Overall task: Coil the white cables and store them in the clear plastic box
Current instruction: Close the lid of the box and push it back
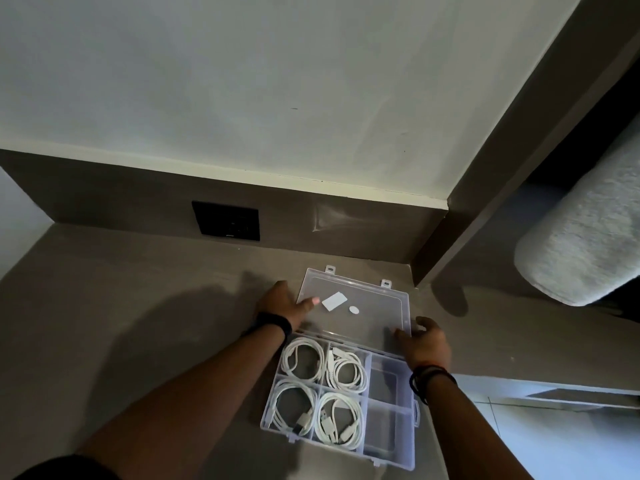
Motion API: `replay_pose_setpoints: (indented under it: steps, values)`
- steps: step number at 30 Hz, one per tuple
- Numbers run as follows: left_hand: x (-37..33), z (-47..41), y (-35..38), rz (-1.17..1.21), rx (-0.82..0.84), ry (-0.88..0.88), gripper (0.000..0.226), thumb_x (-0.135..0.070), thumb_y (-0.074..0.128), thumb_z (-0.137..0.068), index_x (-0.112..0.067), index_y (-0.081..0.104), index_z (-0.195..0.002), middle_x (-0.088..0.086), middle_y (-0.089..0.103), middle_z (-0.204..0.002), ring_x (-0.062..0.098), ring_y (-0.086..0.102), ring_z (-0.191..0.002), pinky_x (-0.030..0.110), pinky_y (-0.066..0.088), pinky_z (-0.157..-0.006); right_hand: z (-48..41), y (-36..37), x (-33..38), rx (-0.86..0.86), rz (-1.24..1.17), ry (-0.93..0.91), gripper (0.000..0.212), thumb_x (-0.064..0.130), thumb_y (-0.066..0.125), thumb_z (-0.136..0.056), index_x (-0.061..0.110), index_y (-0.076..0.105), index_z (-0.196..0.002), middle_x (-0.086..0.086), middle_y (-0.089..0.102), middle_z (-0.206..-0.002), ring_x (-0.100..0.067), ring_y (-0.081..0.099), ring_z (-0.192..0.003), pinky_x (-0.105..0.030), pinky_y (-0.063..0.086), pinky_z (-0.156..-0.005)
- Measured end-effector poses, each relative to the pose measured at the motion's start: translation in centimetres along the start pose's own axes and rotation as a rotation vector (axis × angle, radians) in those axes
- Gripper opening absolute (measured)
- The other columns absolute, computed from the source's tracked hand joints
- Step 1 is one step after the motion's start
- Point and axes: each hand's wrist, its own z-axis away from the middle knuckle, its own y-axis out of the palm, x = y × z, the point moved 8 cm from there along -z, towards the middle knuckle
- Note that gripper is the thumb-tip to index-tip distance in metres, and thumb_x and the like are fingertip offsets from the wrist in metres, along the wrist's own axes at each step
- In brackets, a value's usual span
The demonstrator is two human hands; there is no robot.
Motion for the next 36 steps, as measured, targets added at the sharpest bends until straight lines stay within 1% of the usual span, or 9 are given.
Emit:
replay_pose_setpoints:
  steps: [6, 10, 14, 17, 21, 24, 27, 32, 36]
  values:
    - [-0.4, -2.0, 0.7, 0.191, 0.127, -0.012, 0.023, 0.002, 0.079, -0.062, -0.006, 0.068, -0.081, 0.011, 0.071, -0.080, 0.023, 0.063, -0.079, 0.024, 0.054, -0.066, -2.1, 0.5, 2.1, 0.059, -0.168, 0.014, 0.082, 0.006, 0.083, -0.064, 0.016, 0.036, -0.131, -0.014, 0.059, -0.119, -0.036, 0.059, -0.105, -0.052, 0.049, -0.094]
    - [-3.5, -0.9, -3.4, 0.205, -0.002, 0.215, 0.036, 0.003, 0.080, -0.056, -0.021, 0.054, -0.061, -0.002, 0.060, -0.064, 0.019, 0.055, -0.066, 0.018, 0.044, -0.053, -1.3, -1.9, 5.5, 0.088, -0.177, -0.234, 0.043, -0.002, 0.079, -0.066, 0.011, 0.059, -0.101, -0.011, 0.068, -0.098, -0.027, 0.064, -0.085, -0.033, 0.053, -0.074]
    - [-7.3, 3.9, -7.5, -0.037, -0.107, 0.674, 0.036, -0.019, 0.089, -0.051, -0.013, 0.065, -0.077, 0.008, 0.068, -0.085, 0.022, 0.060, -0.075, 0.027, 0.049, -0.065, 1.6, -3.5, 8.4, 0.047, 0.167, -0.650, 0.014, -0.004, 0.069, -0.077, 0.008, 0.069, -0.085, -0.008, 0.068, -0.081, -0.025, 0.065, -0.076, -0.018, 0.046, -0.064]
    - [-6.5, 7.9, -5.4, -0.449, 0.137, 0.920, 0.065, -0.052, 0.080, -0.054, -0.018, 0.064, -0.107, 0.007, 0.067, -0.110, 0.022, 0.060, -0.101, 0.034, 0.047, -0.089, 4.0, -1.5, 8.0, 0.258, 0.530, -0.835, 0.032, 0.000, 0.065, -0.080, 0.010, 0.065, -0.110, -0.013, 0.066, -0.115, -0.028, 0.061, -0.106, -0.032, 0.047, -0.092]
    - [-0.6, 10.3, -1.4, -0.941, 0.455, 0.910, 0.088, -0.077, 0.056, -0.061, -0.027, 0.042, -0.132, -0.004, 0.046, -0.141, 0.015, 0.034, -0.135, 0.030, 0.025, -0.115, 6.0, 1.6, 3.1, 0.564, 1.014, -0.773, 0.077, 0.045, 0.073, -0.073, 0.031, 0.037, -0.140, 0.000, 0.030, -0.153, -0.021, 0.033, -0.136, -0.035, 0.029, -0.112]
    - [0.3, 11.8, -0.1, -1.005, 0.319, 1.081, 0.063, -0.071, 0.053, -0.070, -0.022, 0.064, -0.108, -0.004, 0.067, -0.116, 0.017, 0.057, -0.116, 0.032, 0.050, -0.096, 6.7, 2.5, 1.1, 0.538, 1.003, -0.694, 0.083, 0.066, 0.062, -0.071, 0.033, 0.032, -0.142, 0.003, 0.013, -0.158, -0.021, 0.022, -0.141, -0.036, 0.023, -0.115]
    - [0.7, 11.9, 1.0, -1.025, 0.240, 1.038, 0.056, -0.066, 0.065, -0.064, -0.021, 0.070, -0.097, -0.004, 0.073, -0.105, 0.017, 0.065, -0.106, 0.028, 0.056, -0.084, 7.0, 3.2, 0.3, 0.459, 0.978, -0.731, 0.072, 0.058, 0.055, -0.083, 0.032, 0.027, -0.144, 0.000, 0.008, -0.159, -0.020, 0.014, -0.144, -0.035, 0.017, -0.116]
    - [1.8, 10.1, 2.4, -1.099, 0.277, 0.839, 0.060, -0.048, 0.045, -0.089, -0.011, 0.034, -0.134, 0.010, 0.036, -0.148, 0.026, 0.019, -0.141, 0.035, 0.030, -0.111, 7.7, 3.3, 0.4, 0.304, 0.960, -0.876, 0.060, 0.045, 0.063, -0.083, 0.026, 0.044, -0.136, -0.005, 0.033, -0.152, -0.026, 0.031, -0.139, -0.040, 0.039, -0.107]
    - [0.0, 11.2, 1.7, -1.059, 0.204, 0.970, 0.058, -0.066, 0.074, -0.048, -0.022, 0.073, -0.087, -0.011, 0.075, -0.091, 0.004, 0.067, -0.095, 0.014, 0.053, -0.063, 8.5, 2.7, 1.3, 0.122, 0.906, -1.082, 0.058, 0.040, 0.089, -0.051, 0.017, 0.072, -0.101, -0.009, 0.072, -0.108, -0.032, 0.068, -0.100, -0.039, 0.061, -0.067]
